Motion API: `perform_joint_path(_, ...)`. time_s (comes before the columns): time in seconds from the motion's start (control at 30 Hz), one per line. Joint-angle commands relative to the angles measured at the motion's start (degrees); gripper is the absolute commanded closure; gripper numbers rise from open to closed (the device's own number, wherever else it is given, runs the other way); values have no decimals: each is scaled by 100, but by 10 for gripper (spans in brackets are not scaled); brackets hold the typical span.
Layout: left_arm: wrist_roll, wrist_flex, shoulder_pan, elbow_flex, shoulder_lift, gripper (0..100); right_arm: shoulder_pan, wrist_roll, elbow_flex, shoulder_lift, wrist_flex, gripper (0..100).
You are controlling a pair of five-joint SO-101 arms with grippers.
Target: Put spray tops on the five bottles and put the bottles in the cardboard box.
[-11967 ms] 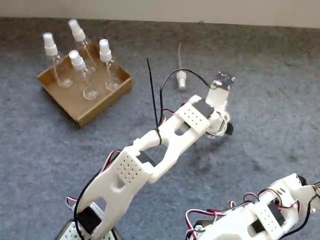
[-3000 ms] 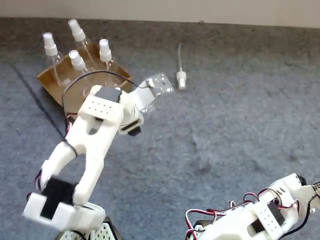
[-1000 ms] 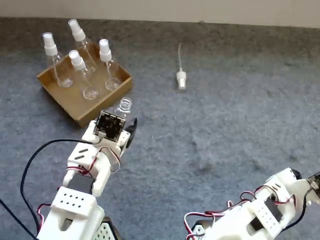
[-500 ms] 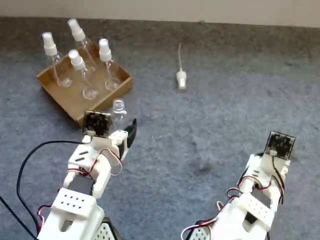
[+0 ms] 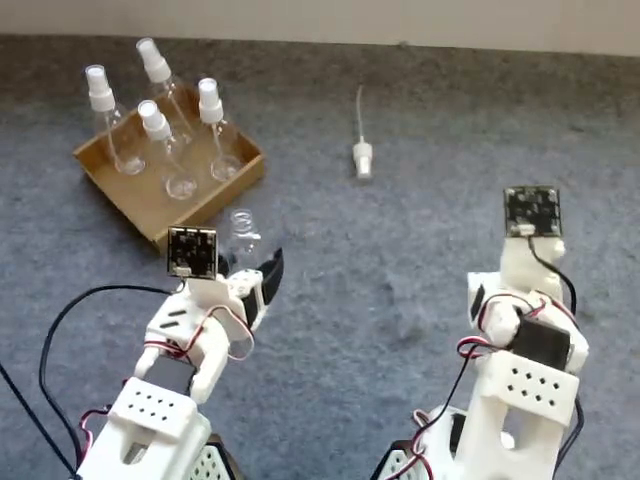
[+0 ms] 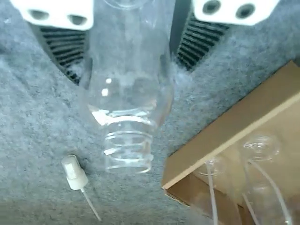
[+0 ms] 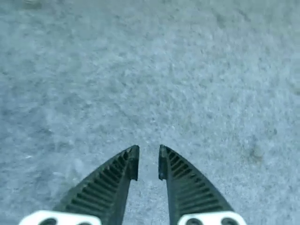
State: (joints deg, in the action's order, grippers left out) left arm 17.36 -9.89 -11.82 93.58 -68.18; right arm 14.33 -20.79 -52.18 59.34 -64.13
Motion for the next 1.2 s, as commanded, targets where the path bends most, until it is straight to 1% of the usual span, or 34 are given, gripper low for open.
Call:
perform_joint_path(0.0, 44, 132, -171, -48, -163, 919, -514, -26, 936, 48, -365, 926)
perform_joint_path(0.23, 44, 132, -154, -48, -163, 919, -831, 0, 1789, 31, -585, 926)
perform_joint_path(0.37, 44, 132, -154, -48, -163, 919, -1033, 484, 2079, 31, -585, 925)
perform_joint_path(0.6, 35, 132, -154, -48, -163, 919, -1446, 985, 2211, -145, -453, 925)
perform_joint_path(0.8, 35, 132, -145, -48, -163, 919, -1578, 1108, 2809, -1481, -295, 925)
perform_joint_path(0.93, 35, 132, -101, -48, -163, 919, -1938, 1108, 3521, -2501, -295, 925)
perform_joint_path(1.1, 35, 132, 268, -84, -163, 919, -2413, 1108, 4470, -3741, -295, 925)
perform_joint_path(1.17, 35, 132, 312, -84, -163, 919, -2536, 1108, 4840, -4295, -312, 925)
